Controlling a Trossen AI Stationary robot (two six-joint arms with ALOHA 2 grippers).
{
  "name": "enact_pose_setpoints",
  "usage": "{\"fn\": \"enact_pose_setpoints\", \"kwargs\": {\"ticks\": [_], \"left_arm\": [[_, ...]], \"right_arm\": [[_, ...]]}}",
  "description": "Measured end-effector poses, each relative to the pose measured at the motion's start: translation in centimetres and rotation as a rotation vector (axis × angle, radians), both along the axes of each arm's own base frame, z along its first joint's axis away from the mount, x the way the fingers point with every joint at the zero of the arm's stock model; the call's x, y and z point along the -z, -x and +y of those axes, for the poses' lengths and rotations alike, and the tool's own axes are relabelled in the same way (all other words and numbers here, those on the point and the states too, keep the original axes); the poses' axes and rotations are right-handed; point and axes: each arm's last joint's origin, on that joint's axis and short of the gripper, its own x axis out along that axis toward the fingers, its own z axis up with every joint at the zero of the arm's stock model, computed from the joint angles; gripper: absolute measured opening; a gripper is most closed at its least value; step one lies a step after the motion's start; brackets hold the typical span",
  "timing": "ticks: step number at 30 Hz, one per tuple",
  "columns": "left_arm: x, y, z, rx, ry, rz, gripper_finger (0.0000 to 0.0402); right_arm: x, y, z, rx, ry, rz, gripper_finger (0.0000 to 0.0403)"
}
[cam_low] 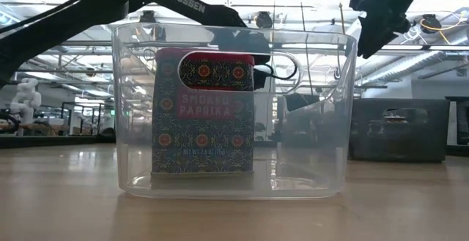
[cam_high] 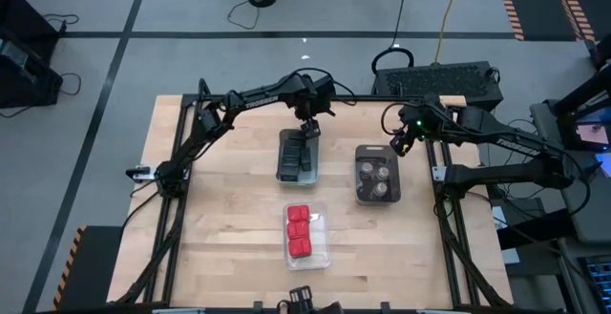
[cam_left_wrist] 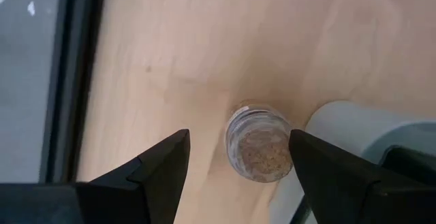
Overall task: Sort spices by type
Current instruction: Put the brown spice bottle into the black bin
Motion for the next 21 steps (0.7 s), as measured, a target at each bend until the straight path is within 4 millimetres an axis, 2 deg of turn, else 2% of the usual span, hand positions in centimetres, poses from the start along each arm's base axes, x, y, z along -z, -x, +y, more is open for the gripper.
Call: {"fn": "enact_pose_setpoints", "kwargs": {"ticks": [9, 21], "left_arm": [[-1.7, 0.4, -2.4, 0.073, 0.04, 0.04, 0.026], [-1.7, 0.4, -2.8, 0.143, 0.009, 0.076, 0.026]], "right_arm": [[2.9, -0.4, -0.2, -0.025, -0.003, 0.05, 0.0224], [2.5, -0.6, -0.1, -0.058, -0.03, 0.008, 0.0224]]}}
